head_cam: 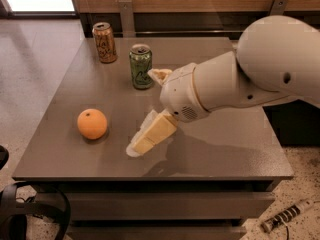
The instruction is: Pick orange
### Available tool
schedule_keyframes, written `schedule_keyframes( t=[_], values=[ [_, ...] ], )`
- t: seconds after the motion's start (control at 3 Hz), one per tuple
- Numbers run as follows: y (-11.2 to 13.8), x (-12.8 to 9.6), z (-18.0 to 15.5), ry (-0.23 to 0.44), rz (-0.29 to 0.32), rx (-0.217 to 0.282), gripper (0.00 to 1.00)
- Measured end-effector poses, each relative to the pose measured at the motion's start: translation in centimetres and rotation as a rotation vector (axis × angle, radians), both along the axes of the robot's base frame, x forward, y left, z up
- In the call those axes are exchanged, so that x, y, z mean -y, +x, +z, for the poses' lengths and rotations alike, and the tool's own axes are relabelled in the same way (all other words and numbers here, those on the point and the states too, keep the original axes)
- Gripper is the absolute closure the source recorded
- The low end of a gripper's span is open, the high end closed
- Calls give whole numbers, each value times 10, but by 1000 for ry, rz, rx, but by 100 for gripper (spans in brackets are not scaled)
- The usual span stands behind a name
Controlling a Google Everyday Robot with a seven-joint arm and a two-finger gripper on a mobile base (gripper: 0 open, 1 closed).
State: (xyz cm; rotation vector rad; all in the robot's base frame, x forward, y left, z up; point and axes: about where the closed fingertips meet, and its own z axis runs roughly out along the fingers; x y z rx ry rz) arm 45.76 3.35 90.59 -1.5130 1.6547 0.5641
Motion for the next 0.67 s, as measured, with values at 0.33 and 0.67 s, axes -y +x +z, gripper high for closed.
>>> schedule_keyframes(
  t=[0.33, 0.67],
  values=[
    [0, -48, -27, 115, 44, -56, 0],
    [2, -72, -45, 184, 54, -93, 0]
  ],
)
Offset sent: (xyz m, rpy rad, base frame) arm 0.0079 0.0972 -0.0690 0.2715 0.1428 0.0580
